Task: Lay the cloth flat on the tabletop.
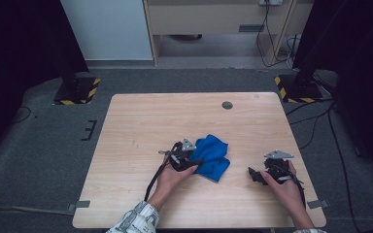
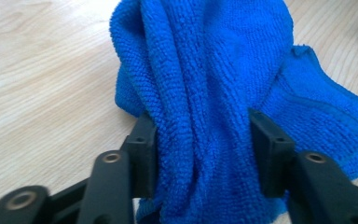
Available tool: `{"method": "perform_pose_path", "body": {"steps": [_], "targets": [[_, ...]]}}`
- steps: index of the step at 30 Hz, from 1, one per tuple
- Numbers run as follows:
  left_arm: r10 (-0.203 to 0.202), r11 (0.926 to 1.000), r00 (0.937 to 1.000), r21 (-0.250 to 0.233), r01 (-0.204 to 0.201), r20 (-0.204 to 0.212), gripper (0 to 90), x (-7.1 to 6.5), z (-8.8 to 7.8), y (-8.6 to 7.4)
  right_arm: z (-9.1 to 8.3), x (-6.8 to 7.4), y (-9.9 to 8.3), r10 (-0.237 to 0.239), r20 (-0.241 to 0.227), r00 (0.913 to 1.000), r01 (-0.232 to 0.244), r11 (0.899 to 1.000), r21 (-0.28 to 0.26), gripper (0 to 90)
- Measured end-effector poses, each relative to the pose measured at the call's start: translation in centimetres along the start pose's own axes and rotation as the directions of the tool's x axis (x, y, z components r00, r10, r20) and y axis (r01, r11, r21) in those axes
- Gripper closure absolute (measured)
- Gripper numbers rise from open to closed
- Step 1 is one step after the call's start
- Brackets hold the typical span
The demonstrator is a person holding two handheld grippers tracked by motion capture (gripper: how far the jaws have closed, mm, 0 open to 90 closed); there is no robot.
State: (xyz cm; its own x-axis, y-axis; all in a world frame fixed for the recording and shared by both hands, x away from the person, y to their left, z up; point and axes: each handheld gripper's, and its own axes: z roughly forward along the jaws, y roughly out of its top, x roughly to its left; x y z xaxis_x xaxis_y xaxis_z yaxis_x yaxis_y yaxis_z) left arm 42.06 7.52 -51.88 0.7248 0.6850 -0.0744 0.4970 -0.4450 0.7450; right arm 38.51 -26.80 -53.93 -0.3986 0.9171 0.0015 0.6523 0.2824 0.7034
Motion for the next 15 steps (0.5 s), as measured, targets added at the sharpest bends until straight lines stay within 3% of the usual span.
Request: {"method": "perform_pose_path", "body": {"steps": [4, 11, 15], "targets": [[0.007, 0.9988, 0.9997, -0.048, -0.008, -0.025, 37.7, -0.3, -1.3, 0.4, -0.1, 0.0, 0.0, -0.017, -0.018, 0.9997, 0.017, 1.000, -0.016, 7.3], [0.036, 0.9931, 0.9975, -0.109, -0.043, -0.061, 36.1, -1.4, -3.3, 1.1, -0.9, 0.6, 0.8, -0.056, -0.059, 0.9967, 0.052, 0.996, -0.075, 24.6], [0.031, 0.9883, 0.9978, -0.147, -0.040, -0.059, 37.6, -1.7, -4.1, 1.5, -1.1, 1.2, 1.0, -0.090, -0.079, 0.9928, 0.082, 0.992, -0.093, 40.8]]}}
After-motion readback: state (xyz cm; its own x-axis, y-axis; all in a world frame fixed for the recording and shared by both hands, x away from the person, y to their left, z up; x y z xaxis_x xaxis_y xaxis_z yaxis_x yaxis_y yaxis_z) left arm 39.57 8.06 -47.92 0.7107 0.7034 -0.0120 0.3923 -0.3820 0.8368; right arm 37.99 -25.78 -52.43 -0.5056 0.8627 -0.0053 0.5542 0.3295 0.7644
